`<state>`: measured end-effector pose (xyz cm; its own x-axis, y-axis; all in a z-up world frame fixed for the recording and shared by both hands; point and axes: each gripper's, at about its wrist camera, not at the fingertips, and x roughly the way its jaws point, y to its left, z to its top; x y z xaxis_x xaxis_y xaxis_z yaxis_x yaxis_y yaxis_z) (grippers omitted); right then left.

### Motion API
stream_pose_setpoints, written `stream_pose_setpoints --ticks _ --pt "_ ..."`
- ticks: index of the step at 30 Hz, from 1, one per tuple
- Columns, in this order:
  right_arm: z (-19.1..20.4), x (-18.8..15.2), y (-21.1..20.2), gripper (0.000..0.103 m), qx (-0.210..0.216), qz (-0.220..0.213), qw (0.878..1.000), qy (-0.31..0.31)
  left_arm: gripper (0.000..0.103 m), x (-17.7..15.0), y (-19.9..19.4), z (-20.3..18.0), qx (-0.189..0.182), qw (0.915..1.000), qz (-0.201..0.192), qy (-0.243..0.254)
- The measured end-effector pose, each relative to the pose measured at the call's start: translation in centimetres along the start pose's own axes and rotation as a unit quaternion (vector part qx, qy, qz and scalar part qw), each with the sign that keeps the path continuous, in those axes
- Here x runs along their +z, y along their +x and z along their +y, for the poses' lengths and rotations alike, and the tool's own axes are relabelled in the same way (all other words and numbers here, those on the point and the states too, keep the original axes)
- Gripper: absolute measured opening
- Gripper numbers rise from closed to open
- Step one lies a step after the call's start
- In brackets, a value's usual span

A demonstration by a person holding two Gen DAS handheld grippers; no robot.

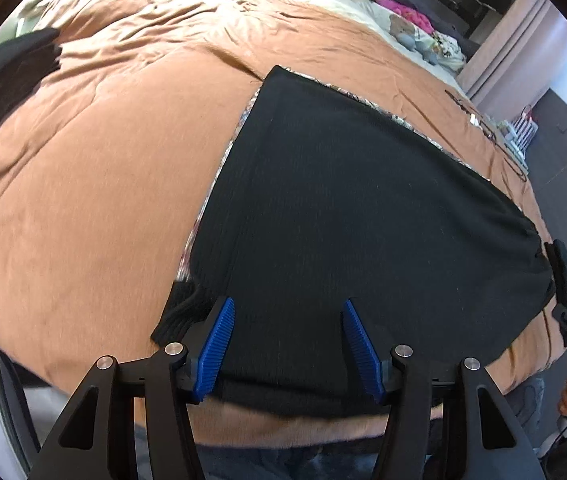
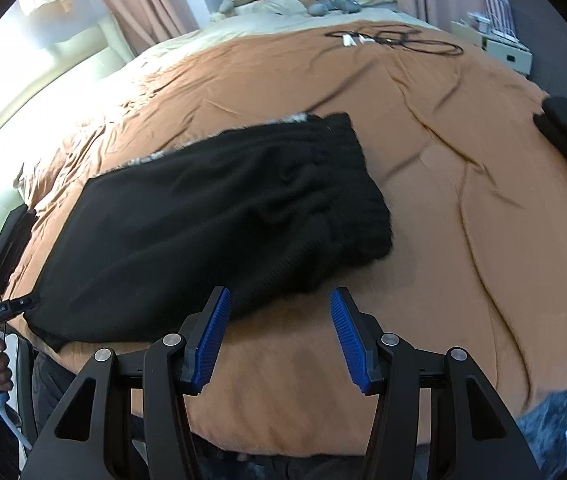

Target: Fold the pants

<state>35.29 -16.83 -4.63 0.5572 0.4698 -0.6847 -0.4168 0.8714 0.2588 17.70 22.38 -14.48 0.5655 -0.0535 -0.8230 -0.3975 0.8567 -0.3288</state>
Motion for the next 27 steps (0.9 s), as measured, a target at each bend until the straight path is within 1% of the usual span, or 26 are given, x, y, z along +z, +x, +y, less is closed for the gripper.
stream_pose_setpoints --ticks 4,6,8,10,12,14,15,16,18,21,25,27 --pt "0.0 -0.9 -0.4 0.051 0.003 0.000 1.000 0.016 0.060 -1.2 -1.0 0.4 -0.011 0.9999 -0.004 -0.007" --pt "0.1 -1.2 -0.5 0.051 0.008 0.001 1.000 0.025 0.060 -1.7 -1.8 0.7 -0.020 0.9996 -0.007 -0.018" --pt "-0.1 -1.5 -0.5 0.051 0.017 0.000 0.999 0.035 0.060 -1.9 -2.9 1.5 -0.040 0.9983 -0.016 -0.038" --pt "-0.3 -1.8 -0.7 0.051 0.038 -0.003 0.998 0.053 0.060 -2.0 -3.8 2.3 -0.055 0.9965 -0.029 -0.056" --pt "-0.8 -2.2 -0.8 0.051 0.051 -0.008 0.996 0.067 0.060 -2.1 -4.9 3.5 -0.077 0.9928 -0.044 -0.081" --pt "-1.2 -2.5 -0.8 0.056 0.061 -0.014 0.995 0.080 0.060 -2.2 -5.4 4.3 -0.096 0.9890 -0.049 -0.102" --pt "-1.4 -2.6 -0.9 0.065 0.067 -0.018 0.994 0.088 0.060 -2.1 -5.5 4.7 -0.104 0.9871 -0.050 -0.110" --pt "-1.6 -2.8 -0.9 0.068 0.071 -0.022 0.993 0.094 0.060 -2.2 -5.6 5.0 -0.116 0.9847 -0.052 -0.120" --pt "-1.8 -3.1 -0.8 0.068 0.081 -0.027 0.991 0.103 0.060 -2.2 -5.5 5.1 -0.125 0.9825 -0.050 -0.129" --pt "-1.9 -3.4 -0.1 0.068 0.090 -0.024 0.990 0.109 0.060 -2.1 -4.9 5.1 -0.138 0.9789 -0.040 -0.145" --pt "-2.0 -3.4 0.9 0.068 0.092 -0.015 0.989 0.117 0.060 -2.6 -4.6 5.1 -0.149 0.9749 -0.026 -0.163" --pt "-2.2 -3.3 1.3 0.068 0.099 -0.013 0.988 0.120 0.060 -2.8 -4.2 5.1 -0.147 0.9747 -0.020 -0.167"
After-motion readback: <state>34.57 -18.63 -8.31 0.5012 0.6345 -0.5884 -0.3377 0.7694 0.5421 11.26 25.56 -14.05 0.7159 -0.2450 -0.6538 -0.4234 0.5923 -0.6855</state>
